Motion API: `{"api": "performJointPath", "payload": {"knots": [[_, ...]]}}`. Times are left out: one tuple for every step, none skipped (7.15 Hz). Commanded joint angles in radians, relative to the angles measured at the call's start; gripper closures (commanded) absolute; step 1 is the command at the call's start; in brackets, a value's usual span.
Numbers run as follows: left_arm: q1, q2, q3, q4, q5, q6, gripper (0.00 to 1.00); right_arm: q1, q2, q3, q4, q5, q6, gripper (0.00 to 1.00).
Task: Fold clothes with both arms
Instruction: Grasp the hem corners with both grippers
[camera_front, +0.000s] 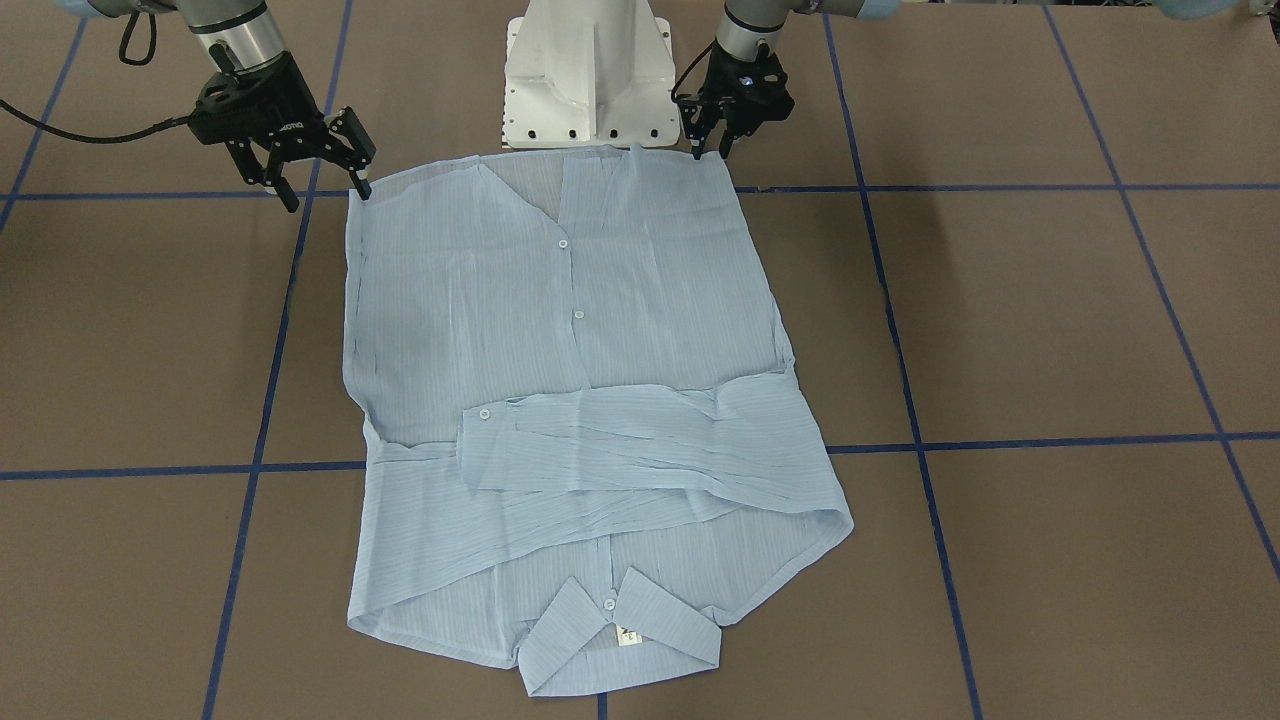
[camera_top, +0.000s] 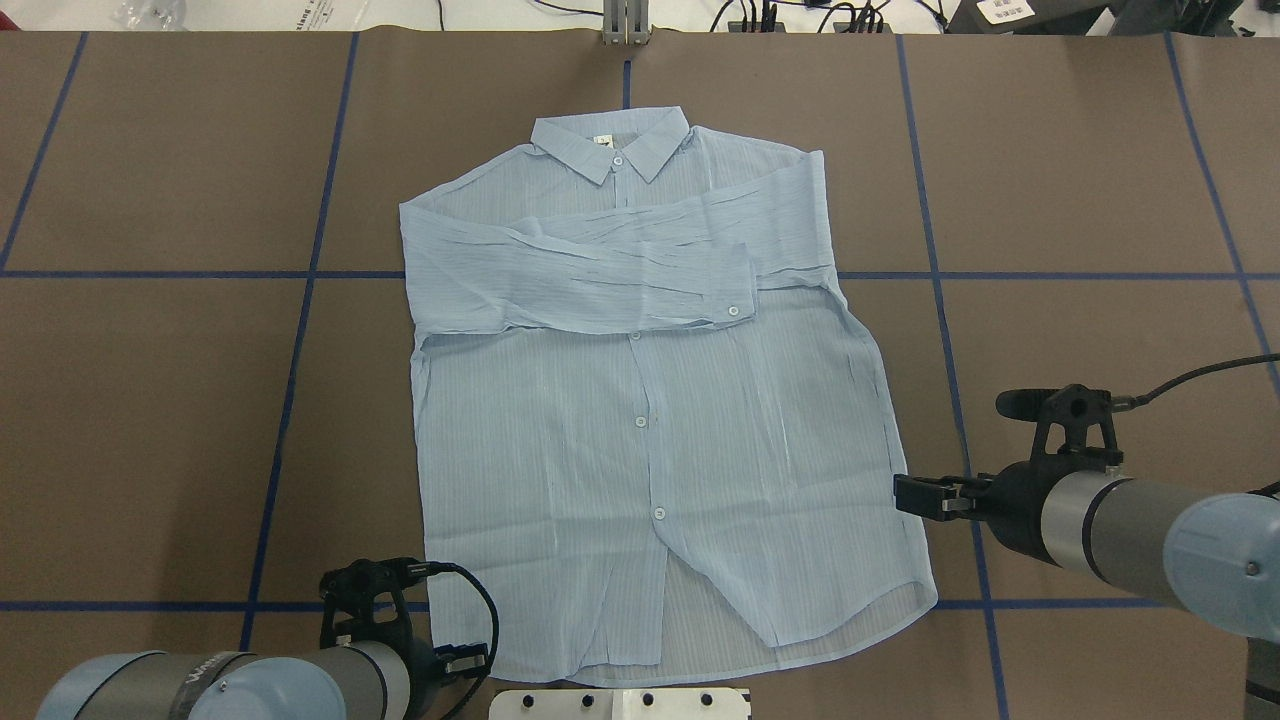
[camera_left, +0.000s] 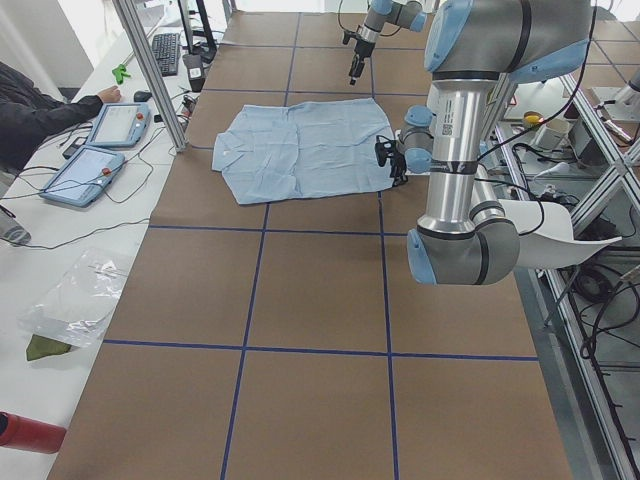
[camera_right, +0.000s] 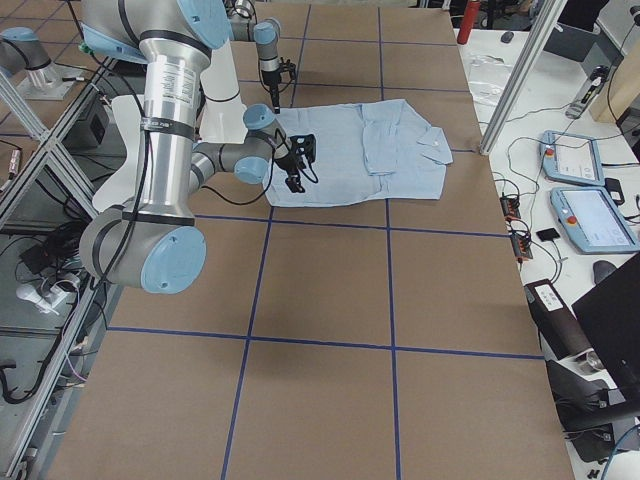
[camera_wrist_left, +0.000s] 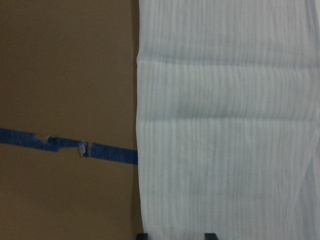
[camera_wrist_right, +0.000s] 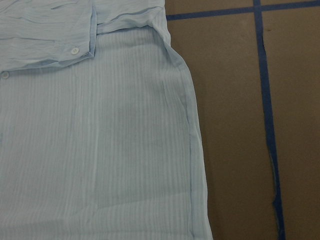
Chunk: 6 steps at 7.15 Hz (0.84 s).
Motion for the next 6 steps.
{"api": "performJointPath", "payload": {"knots": [[-0.003,0.001,0.010,0.001,-0.001,0.007,0.52,0.000,0.000,0.000,0.003,0.000,0.000,0.00],[-0.006,0.001,0.011,0.001,0.001,0.008,0.52,0.000,0.000,0.000,0.005,0.000,0.000,0.00],[-0.006,0.001,0.011,0.001,-0.001,0.008,0.56,0.000,0.000,0.000,0.005,0.000,0.000,0.00],[-0.004,-0.001,0.011,0.000,-0.001,0.008,0.78,0.000,0.000,0.000,0.003,0.000,0.000,0.00],[-0.006,0.001,0.011,0.000,-0.001,0.008,1.00,0.000,0.000,0.000,0.005,0.000,0.000,0.00],[-0.007,0.002,0.008,0.000,-0.001,0.010,1.00,0.000,-0.002,-0.002,0.003,0.000,0.000,0.00]]}}
